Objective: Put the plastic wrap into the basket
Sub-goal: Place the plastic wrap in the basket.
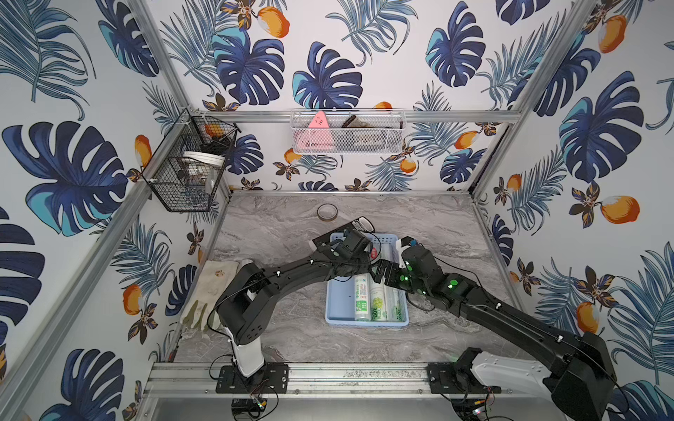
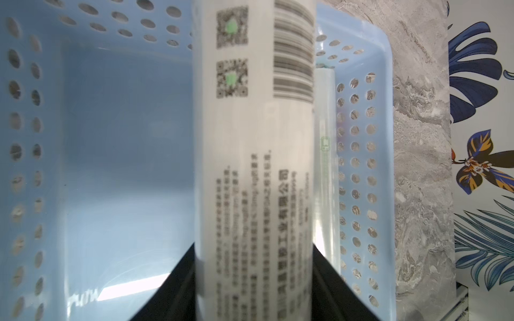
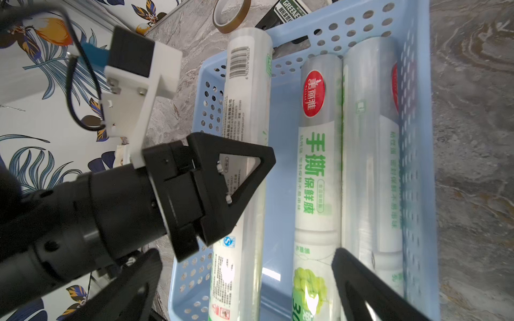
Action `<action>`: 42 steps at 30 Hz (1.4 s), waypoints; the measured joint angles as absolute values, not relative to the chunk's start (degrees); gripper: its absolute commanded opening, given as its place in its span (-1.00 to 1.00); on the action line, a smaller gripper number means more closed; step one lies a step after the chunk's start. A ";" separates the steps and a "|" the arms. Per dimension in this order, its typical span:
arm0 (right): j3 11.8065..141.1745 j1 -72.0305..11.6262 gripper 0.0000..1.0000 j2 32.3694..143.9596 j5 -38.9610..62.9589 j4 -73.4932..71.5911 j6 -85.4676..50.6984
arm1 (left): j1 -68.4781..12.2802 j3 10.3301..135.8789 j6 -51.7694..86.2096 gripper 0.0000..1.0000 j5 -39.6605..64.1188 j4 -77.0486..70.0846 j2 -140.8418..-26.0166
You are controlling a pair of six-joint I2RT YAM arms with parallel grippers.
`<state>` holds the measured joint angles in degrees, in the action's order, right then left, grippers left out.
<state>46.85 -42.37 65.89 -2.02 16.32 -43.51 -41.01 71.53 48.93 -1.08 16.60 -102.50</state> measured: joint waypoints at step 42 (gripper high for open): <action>43.48 -42.00 1.00 68.51 -5.19 16.75 -46.96 | -39.29 70.78 47.81 0.15 1.43 12.71 -110.50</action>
